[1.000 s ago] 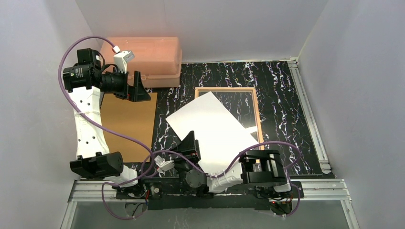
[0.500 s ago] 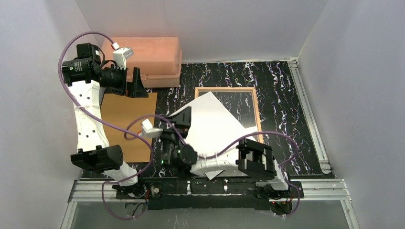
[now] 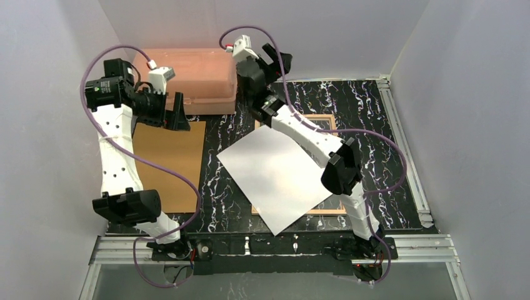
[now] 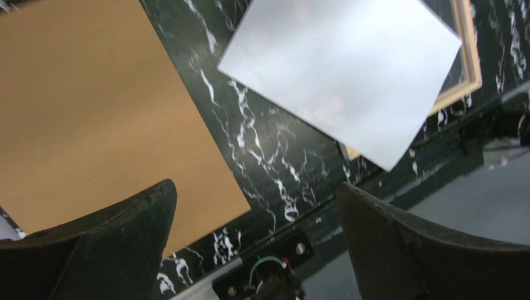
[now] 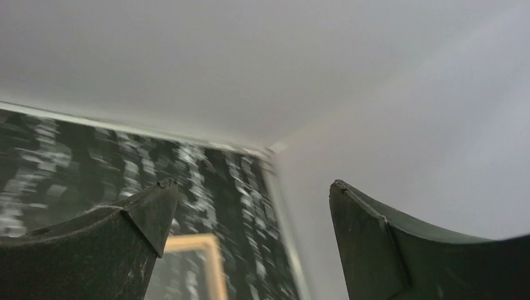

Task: Put the photo into the frame
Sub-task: Place the photo in the photo frame.

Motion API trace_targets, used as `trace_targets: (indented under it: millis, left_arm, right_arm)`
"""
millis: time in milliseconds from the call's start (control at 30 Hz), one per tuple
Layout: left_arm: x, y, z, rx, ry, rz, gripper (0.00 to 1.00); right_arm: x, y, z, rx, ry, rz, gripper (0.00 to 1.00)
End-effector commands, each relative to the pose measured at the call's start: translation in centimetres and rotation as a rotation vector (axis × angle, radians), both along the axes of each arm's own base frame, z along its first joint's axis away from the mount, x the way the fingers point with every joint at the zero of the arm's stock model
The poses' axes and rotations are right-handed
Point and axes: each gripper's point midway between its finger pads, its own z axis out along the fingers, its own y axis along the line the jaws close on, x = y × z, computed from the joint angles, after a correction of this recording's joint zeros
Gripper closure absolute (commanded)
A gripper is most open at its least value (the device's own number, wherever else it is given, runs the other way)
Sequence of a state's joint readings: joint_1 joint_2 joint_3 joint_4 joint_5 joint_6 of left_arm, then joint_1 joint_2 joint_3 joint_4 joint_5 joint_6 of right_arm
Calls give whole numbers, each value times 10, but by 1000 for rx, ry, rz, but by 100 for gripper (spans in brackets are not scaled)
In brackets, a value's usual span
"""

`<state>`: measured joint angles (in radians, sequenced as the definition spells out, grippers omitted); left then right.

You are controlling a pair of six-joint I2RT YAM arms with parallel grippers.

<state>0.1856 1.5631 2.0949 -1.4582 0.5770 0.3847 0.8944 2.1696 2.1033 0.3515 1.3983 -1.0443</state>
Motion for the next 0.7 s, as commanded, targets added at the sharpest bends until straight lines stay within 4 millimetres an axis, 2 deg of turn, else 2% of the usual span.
trace_targets:
  millis: [0, 33, 100, 200, 300, 367, 467, 567, 667]
  left_arm:
    - [-19, -4, -40, 14, 97, -132, 1]
    - [-23, -6, -49, 22, 95, -175, 1]
    - [-32, -10, -71, 82, 75, -252, 1]
    - [-44, -20, -121, 179, 108, -372, 2]
    - [-54, -32, -173, 304, 133, -506, 2]
    - [-55, -41, -201, 396, 111, -586, 1]
    - [-55, -53, -232, 484, 108, -660, 2]
    - [-53, -68, -254, 542, 108, -730, 2]
    - [-47, -80, -272, 604, 80, -769, 2]
  right_arm:
    - [4, 40, -46, 380, 281, 363, 1]
    - [3, 41, -51, 409, 323, 405, 1]
    - [0, 40, -72, 532, 443, 461, 1]
    - [-16, 29, -109, 701, 609, 489, 1]
    - [-39, 11, -125, 810, 665, 507, 1]
    - [-48, -11, -132, 863, 675, 470, 1]
    - [-61, -39, -135, 903, 675, 434, 1]
    - [-68, -60, -146, 933, 701, 379, 1]
    - [-76, -67, -155, 988, 728, 371, 1]
